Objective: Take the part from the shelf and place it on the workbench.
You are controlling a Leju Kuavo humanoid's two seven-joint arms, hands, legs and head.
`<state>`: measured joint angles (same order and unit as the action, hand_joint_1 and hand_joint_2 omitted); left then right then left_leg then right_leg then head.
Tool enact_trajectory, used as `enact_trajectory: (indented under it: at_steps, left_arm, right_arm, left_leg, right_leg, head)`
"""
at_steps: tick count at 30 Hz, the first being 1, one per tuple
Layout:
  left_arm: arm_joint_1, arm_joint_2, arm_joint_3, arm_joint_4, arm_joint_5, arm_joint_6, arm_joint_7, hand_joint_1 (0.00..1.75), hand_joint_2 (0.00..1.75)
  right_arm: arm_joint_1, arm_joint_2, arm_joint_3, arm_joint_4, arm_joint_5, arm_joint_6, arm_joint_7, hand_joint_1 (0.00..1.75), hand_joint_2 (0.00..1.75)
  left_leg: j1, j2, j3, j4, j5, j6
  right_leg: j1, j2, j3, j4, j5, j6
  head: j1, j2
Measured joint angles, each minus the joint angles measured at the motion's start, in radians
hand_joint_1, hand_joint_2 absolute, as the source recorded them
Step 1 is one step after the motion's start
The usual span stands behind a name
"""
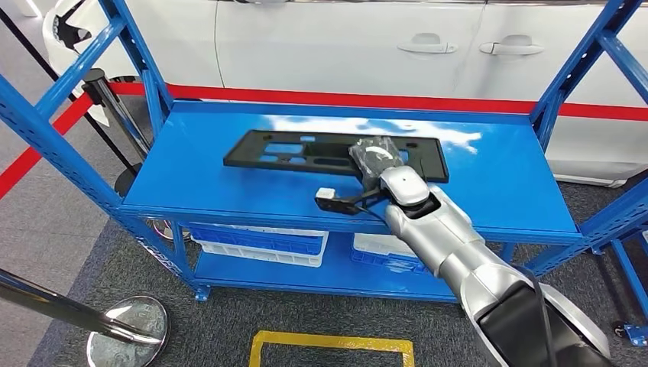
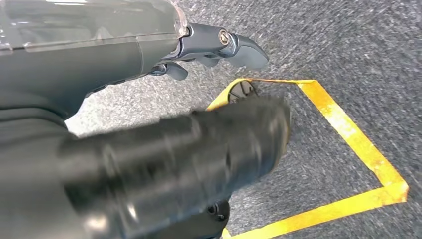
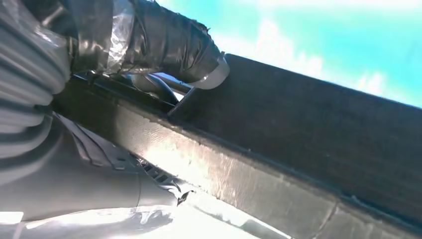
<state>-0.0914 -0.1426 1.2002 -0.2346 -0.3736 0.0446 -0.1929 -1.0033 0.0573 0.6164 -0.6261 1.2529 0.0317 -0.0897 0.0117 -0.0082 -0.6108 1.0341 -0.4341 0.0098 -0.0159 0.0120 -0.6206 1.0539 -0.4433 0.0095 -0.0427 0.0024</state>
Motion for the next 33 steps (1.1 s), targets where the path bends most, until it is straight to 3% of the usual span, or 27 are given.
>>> enact_trajectory:
  at_steps: [4,9,22,33]
  left_arm:
    - [0.000,0.000,0.004,0.000,0.003,-0.006,-0.016,0.00,1.75]
    - [0.000,0.000,0.008,0.000,0.000,-0.012,-0.020,0.00,1.75]
    - [0.002,0.002,0.012,0.000,-0.016,-0.038,-0.034,0.00,1.75]
    - [0.002,0.008,0.013,0.000,-0.009,-0.043,-0.034,0.00,1.75]
  right_arm:
    - [-0.082,-0.001,0.005,-0.186,0.042,0.097,0.024,1.75,1.75]
    - [-0.129,-0.001,0.006,-0.308,0.057,0.120,0.026,1.75,1.75]
    - [-0.149,-0.047,0.021,-0.510,-0.002,0.161,0.043,1.75,1.75]
    - [-0.141,-0.096,0.022,-0.543,-0.063,0.191,0.022,1.75,1.75]
  left_leg:
    - [0.000,0.000,-0.001,0.000,0.000,0.000]
    - [0.000,0.000,-0.002,0.000,0.000,0.000]
    - [0.000,0.000,-0.002,0.000,0.000,0.000]
    - [0.000,0.000,-0.002,0.000,0.000,0.000]
  right_leg:
    - [0.000,0.001,-0.002,0.000,0.000,0.000]
    - [0.000,-0.001,-0.001,0.000,-0.001,0.000]
    - [0.000,-0.001,0.000,-0.001,0.000,0.000]
    - [0.000,0.000,-0.001,-0.001,0.000,0.000]
  head:
    - [0.000,0.000]
    - [0.000,0.000]
    - [0.000,0.000]
    - [0.000,0.000]
